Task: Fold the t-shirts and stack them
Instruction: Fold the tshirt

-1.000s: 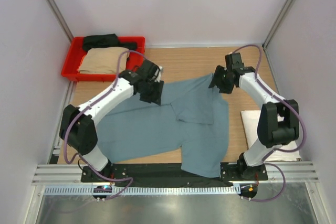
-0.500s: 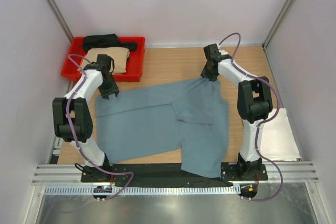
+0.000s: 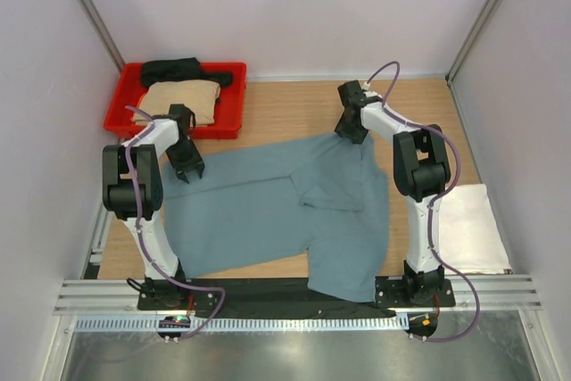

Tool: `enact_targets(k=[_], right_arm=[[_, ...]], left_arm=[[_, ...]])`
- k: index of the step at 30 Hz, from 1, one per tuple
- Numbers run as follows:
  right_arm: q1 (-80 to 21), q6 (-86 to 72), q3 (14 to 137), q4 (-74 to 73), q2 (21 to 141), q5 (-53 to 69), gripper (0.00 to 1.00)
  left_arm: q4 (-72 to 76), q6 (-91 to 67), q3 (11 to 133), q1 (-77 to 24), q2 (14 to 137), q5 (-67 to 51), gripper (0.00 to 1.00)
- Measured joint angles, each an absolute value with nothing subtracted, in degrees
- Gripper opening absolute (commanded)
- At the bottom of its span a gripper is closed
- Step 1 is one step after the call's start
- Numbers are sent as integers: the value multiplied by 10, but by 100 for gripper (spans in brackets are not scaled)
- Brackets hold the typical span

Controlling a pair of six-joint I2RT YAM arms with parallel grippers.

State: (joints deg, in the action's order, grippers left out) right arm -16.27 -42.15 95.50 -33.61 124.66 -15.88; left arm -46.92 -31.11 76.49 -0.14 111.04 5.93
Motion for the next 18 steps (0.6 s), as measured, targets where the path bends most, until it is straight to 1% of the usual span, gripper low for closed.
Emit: enact_targets(k=[4,11,14,15,17,18], right_arm=[[-163,-402,999,-339,1277,-177,53],[-151,-359,1064,-334,1320,-188,54],[-149,-338,1070,-334,1323,-184,61],[-149,-330,1070,-335,1323,-183,66],[-150,-315,1070,-339,1321,-183,68],[-150,-309,1070,-345,1320,-182,71]], left_arm=[[-476,-310,791,-1,1132,55,45],[-492,-311,874,-2,1186,48,45],[-495,-311,909,-4,1206,49,46],[-493,-312,910,-4,1206,49,47],[-493,-316,909,-4,1205,48,49],[-489,-320,904,-4,1200,47,51]])
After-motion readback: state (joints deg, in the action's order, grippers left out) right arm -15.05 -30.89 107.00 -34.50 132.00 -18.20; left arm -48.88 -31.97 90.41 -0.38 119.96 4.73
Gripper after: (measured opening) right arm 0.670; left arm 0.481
